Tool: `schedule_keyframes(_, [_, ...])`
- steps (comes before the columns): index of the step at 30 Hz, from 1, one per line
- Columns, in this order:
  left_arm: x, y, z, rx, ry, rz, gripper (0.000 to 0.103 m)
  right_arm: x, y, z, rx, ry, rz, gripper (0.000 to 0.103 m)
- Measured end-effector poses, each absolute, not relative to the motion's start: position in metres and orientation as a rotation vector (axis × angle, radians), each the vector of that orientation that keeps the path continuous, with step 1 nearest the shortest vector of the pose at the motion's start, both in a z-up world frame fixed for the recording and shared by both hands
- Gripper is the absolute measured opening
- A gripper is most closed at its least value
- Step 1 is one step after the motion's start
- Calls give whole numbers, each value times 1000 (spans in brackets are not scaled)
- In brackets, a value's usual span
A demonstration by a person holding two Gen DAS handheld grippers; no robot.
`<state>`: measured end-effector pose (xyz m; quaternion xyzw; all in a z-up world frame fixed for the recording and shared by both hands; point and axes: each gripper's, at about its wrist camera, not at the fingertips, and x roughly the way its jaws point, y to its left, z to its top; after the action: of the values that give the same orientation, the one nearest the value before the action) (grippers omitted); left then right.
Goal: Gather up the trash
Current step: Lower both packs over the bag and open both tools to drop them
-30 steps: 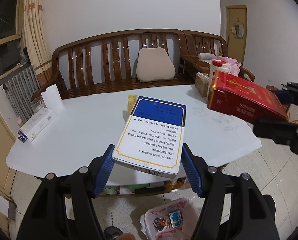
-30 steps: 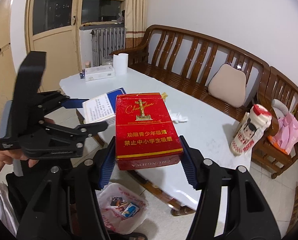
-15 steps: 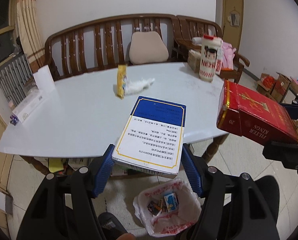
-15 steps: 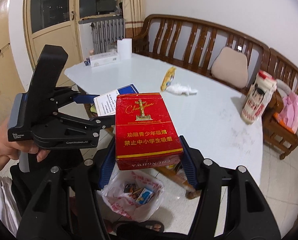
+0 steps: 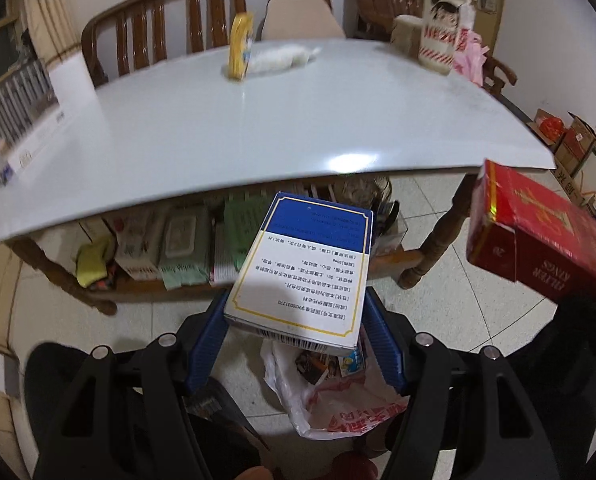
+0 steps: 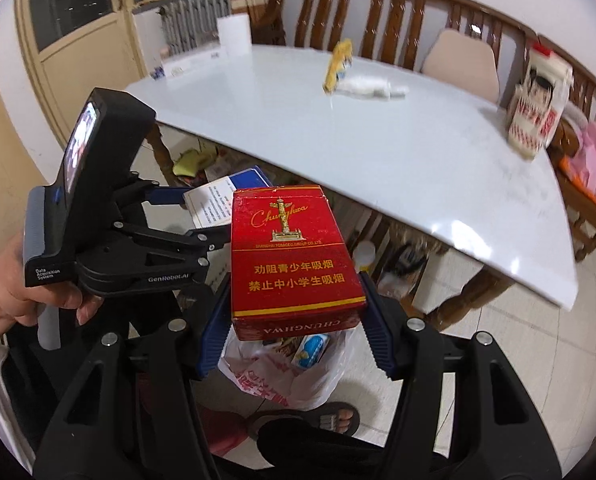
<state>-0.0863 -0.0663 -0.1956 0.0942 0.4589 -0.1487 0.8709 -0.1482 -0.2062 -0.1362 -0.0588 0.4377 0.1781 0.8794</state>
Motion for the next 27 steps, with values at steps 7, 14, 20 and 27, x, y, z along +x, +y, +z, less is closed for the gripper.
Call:
schedule_keyframes(7, [-72, -69, -269, 193, 1104, -295, 64, -131, -205, -197, -71, 1036, 271, 58])
schedule_keyframes(14, [-67, -79, -341, 209, 1229, -286, 64, -109, -221, -278, 78, 1188, 127, 58])
schedule_keyframes(20, [-69, -82, -390, 231, 1327, -308, 64, -102, -214, -338, 149, 1284, 91, 58])
schedule_keyframes(27, [-74, -77, -428, 246, 1412, -295, 64, -90, -206, -369, 150, 1358, 73, 58])
